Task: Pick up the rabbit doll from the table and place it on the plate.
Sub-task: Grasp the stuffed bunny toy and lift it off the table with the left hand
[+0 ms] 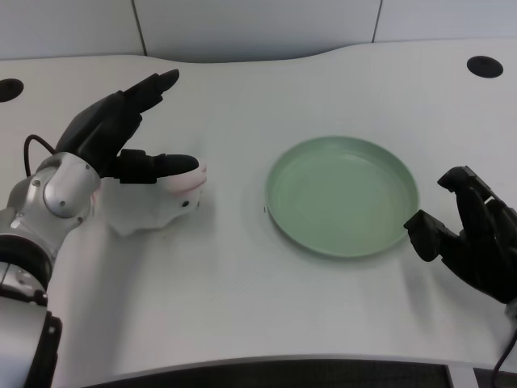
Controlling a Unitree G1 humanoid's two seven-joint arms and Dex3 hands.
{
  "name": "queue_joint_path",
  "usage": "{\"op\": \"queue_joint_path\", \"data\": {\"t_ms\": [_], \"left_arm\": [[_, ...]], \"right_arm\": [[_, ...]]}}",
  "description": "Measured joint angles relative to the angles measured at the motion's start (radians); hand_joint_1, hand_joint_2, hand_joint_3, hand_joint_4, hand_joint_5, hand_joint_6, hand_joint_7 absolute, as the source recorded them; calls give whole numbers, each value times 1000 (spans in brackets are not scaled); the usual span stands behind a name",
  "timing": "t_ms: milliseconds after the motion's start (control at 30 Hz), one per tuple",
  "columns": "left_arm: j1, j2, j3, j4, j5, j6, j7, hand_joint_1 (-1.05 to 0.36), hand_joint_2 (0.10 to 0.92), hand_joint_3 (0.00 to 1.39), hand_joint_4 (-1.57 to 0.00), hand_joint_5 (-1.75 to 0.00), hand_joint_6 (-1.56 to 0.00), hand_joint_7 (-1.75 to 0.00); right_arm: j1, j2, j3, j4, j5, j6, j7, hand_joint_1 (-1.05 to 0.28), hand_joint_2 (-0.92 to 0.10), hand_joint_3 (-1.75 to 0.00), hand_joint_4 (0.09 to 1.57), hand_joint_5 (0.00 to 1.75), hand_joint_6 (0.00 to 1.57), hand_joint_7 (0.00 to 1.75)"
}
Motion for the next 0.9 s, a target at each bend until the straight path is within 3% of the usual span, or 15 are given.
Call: {"op": "queue_joint_path", "data": {"t_ms": [300, 900], "left_arm": [[-8, -28, -28, 22, 29, 99, 0, -1048, 921, 254, 1, -493, -128, -52], [-9, -45, -52, 28, 79, 204, -40, -1048, 921, 153, 1, -608, -105, -85]], "right_arm": [[0, 0, 1, -4, 0, 1, -1, -595, -921, -336, 859, 1746, 636, 1746], [0, 1, 1, -23, 0, 3, -1, -598, -920, -350, 864, 1746, 641, 1746]]}}
